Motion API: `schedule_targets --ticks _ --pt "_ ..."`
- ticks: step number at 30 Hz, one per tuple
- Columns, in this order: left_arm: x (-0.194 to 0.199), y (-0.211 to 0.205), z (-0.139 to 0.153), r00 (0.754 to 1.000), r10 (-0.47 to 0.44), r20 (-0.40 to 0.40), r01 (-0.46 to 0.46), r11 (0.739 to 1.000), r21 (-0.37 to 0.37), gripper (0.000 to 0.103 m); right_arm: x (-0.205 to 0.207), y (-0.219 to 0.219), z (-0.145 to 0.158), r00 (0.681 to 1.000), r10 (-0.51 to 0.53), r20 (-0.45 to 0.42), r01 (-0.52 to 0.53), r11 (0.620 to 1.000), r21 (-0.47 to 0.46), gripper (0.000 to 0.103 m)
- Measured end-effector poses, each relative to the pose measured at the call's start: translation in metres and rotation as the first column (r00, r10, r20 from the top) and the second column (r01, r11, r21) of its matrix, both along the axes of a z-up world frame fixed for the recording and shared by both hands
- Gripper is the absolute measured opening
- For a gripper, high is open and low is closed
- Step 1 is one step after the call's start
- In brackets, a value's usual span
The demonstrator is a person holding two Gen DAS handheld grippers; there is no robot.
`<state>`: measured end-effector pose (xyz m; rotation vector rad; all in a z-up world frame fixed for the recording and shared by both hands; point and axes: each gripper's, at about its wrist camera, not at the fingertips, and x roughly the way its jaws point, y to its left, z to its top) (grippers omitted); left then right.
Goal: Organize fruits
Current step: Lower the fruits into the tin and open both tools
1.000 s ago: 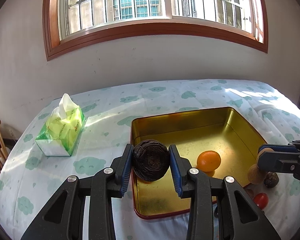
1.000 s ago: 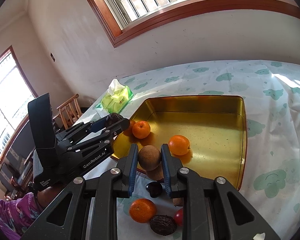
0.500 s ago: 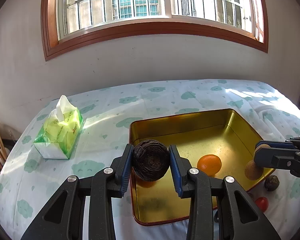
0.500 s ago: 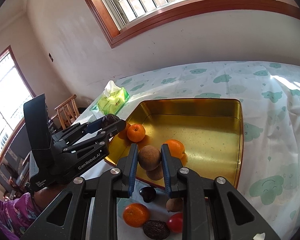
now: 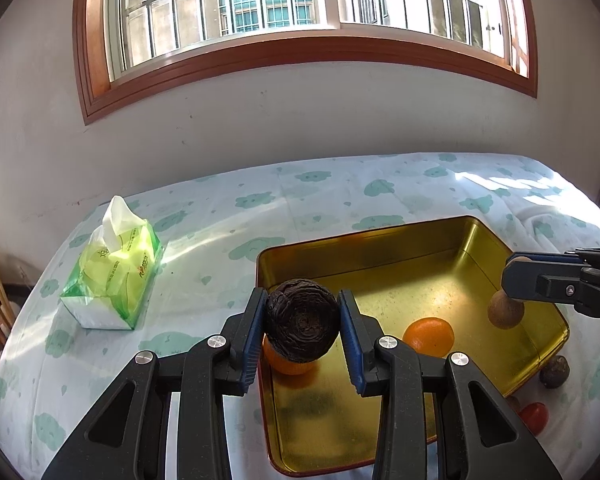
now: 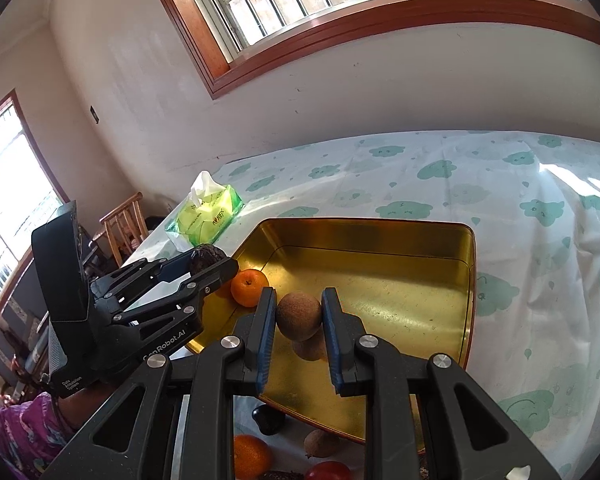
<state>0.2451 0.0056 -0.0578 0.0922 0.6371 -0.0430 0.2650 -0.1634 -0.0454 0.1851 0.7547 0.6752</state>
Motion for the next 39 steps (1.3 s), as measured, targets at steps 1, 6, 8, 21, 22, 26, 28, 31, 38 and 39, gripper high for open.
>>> schedule_targets --ticks 1,6,8,21,22,26,28,31,38,39 --pt "0.002 0.000 0.000 1.000 -0.001 -0.001 0.001 1.000 0.003 0.036 0.001 0.000 -0.001 1.000 0.000 -0.001 0.000 1.000 -0.001 0.021" --pt "0.010 -0.002 -0.001 1.000 -0.007 -0.008 0.008 1.000 0.018 0.036 0.008 0.000 -0.005 1.000 -0.002 -0.011 0.002 1.000 -0.003 0.021" --pt "0.015 -0.004 -0.001 1.000 -0.010 -0.013 0.010 1.000 0.027 0.036 0.011 0.000 -0.007 1.000 -0.002 -0.016 0.002 1.000 -0.003 0.021" --pt "0.041 -0.011 -0.002 0.999 -0.029 -0.036 0.033 0.995 0.095 0.036 0.033 -0.005 -0.019 0.998 -0.017 -0.054 0.017 1.000 0.001 0.021" --pt "0.043 -0.012 -0.002 0.999 -0.031 -0.036 0.035 0.994 0.103 0.036 0.035 -0.005 -0.020 0.998 -0.018 -0.056 0.018 1.000 -0.002 0.021" --pt "0.051 -0.012 -0.004 0.998 -0.036 -0.047 0.042 0.991 0.124 0.036 0.040 -0.005 -0.022 0.998 -0.019 -0.061 0.019 1.000 -0.004 0.021" --pt "0.056 -0.012 -0.004 0.998 -0.039 -0.054 0.046 0.990 0.135 0.036 0.043 -0.005 -0.023 0.998 -0.019 -0.063 0.019 1.000 -0.006 0.021" --pt "0.062 -0.013 -0.007 0.997 -0.043 -0.067 0.053 0.987 0.154 0.036 0.048 -0.006 -0.025 0.997 -0.021 -0.070 0.020 1.000 -0.004 0.021" --pt "0.076 -0.014 -0.012 0.993 -0.054 -0.101 0.073 0.979 0.189 0.036 0.057 -0.007 -0.028 0.996 -0.026 -0.086 0.026 1.000 -0.004 0.021" --pt "0.078 -0.014 -0.013 0.993 -0.055 -0.107 0.075 0.978 0.192 0.036 0.058 -0.008 -0.028 0.996 -0.027 -0.088 0.027 1.000 -0.003 0.021"
